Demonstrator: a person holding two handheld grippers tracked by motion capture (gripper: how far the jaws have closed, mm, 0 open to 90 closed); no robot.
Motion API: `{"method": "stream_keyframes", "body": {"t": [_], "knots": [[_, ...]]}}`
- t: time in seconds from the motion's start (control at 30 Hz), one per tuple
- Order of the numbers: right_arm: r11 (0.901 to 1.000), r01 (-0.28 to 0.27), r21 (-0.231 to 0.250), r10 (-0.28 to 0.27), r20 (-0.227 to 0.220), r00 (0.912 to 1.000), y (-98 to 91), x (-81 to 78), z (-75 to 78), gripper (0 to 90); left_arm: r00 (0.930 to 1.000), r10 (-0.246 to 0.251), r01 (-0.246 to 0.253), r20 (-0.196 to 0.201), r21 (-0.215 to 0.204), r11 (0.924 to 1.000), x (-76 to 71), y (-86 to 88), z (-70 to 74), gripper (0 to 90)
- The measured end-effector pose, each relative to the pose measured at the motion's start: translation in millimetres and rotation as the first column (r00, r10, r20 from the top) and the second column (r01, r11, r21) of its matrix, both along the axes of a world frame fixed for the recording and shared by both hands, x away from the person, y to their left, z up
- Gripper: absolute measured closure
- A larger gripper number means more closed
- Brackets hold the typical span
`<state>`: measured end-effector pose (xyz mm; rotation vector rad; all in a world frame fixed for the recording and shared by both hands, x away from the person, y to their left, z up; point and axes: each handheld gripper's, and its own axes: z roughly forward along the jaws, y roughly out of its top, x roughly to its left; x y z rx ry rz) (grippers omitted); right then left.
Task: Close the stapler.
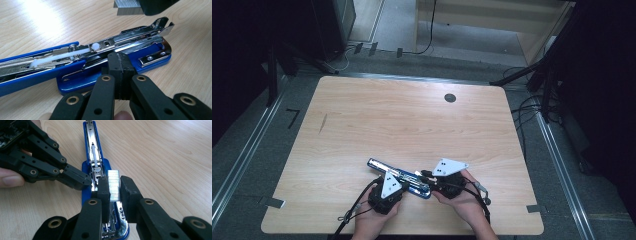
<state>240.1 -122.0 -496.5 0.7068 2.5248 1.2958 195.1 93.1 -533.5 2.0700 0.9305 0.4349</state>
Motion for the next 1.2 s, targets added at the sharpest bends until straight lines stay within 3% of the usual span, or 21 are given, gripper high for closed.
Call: {"method": "stream_keyframes", "body": {"t": [0.57, 1.2], "knots": [[0.9991, -0.036, -0.024, 0.035, -0.037, 0.9987, 3.7, -2.7, -4.8, 79.9, 1.0000, -0.001, 0.001, -0.001, 0.004, 1.0000, -0.2, 0.0, 0.2, 90.0], [0.9962, -0.054, -0.068, 0.052, -0.040, 0.9979, 7.5, -0.5, -9.7, 79.8, 1.0000, -0.002, 0.002, 0.000, 0.003, 1.0000, -0.2, -0.2, 0.1, 90.0]]}}
